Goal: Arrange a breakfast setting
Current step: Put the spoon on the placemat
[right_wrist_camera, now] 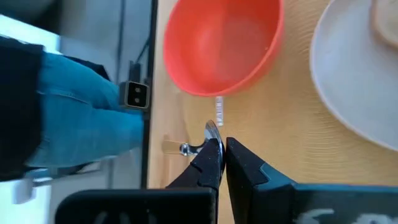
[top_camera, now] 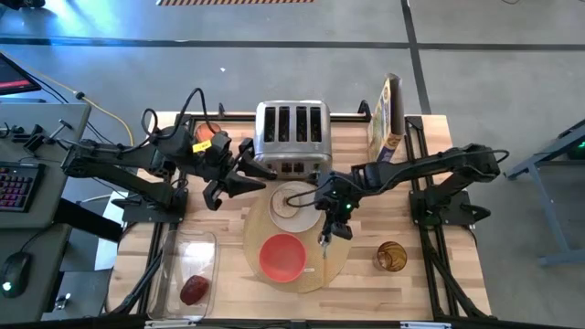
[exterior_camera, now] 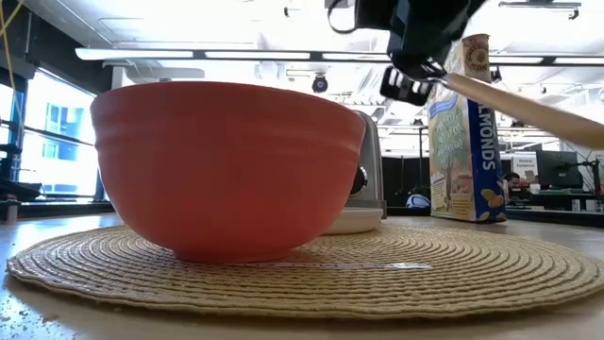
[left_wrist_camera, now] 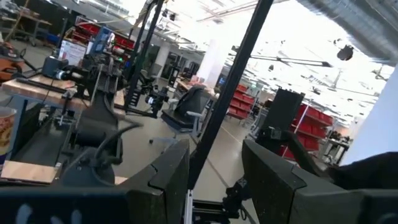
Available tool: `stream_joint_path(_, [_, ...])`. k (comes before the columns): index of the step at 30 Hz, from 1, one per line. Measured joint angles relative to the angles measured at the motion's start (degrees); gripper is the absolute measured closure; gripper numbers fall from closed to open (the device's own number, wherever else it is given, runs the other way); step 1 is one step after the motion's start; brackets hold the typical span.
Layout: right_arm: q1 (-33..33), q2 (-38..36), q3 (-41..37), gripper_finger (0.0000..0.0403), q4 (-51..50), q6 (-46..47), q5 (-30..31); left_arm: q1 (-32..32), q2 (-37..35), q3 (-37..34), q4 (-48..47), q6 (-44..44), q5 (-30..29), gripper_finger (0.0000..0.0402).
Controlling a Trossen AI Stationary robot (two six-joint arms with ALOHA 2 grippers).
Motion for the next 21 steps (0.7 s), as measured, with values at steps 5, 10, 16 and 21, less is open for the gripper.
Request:
stream_joint_path(5, [-0.66, 0.0, -6.0, 0.0403, 6.93, 3.75, -2.57, 0.01, 0.0, 0.0, -0.37, -0.02, -2.24, 0.0264])
stream_joint_path(10, [-1.41, 0.0, -11.04, 0.0403, 18.45, 9.01, -5.23, 0.14, 0.0, 0.0, -0.89, -0.02, -2.31, 0.0264])
stream_joint_path(16, [-1.92, 0.18, -14.27, 0.0403, 24.43, 12.58, -6.23, 0.14, 0.0, 0.0, -1.65, 0.0, -2.31, 0.0264])
stream_joint_path(21, [-1.92, 2.72, -14.34, 0.0403, 25.62, 12.84, -8.74, 0.14, 0.0, 0.0, -2.52, 0.02, -2.31, 0.0264])
